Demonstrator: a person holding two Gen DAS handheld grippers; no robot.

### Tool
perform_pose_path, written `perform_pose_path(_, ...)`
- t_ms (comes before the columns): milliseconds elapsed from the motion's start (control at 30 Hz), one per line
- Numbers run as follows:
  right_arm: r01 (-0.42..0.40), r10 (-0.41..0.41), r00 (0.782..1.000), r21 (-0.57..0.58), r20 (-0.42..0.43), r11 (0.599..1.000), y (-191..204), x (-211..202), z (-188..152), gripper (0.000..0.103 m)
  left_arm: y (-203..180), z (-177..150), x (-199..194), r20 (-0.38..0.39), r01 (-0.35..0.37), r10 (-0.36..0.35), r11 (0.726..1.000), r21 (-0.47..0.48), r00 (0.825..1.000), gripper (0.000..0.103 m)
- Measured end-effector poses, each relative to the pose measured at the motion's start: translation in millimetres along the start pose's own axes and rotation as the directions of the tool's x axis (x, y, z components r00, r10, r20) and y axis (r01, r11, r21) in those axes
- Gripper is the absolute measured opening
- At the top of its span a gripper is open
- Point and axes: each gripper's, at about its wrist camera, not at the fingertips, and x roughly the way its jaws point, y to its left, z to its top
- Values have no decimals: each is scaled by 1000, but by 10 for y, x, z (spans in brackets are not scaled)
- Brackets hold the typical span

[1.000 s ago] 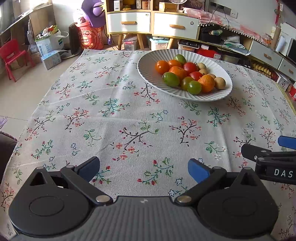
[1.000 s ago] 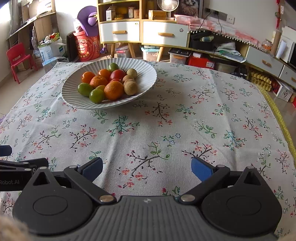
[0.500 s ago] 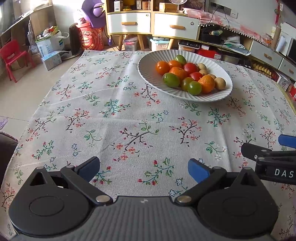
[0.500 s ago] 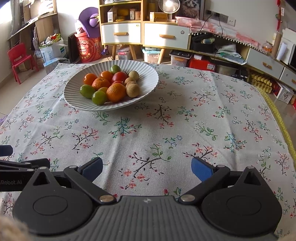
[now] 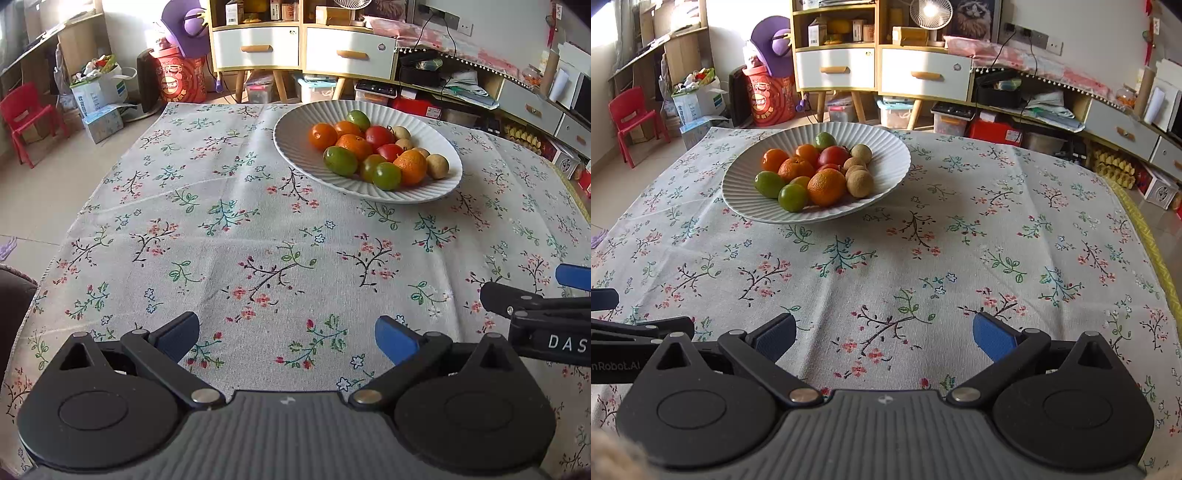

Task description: Organize fruits

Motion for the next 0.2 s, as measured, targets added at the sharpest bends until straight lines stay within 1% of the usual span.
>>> perform_pose_path(200, -1, 1, 1000, 0, 3, 1000, 5, -4, 6, 102, 4, 3, 1, 1, 0, 0, 1000, 2, 1000, 95)
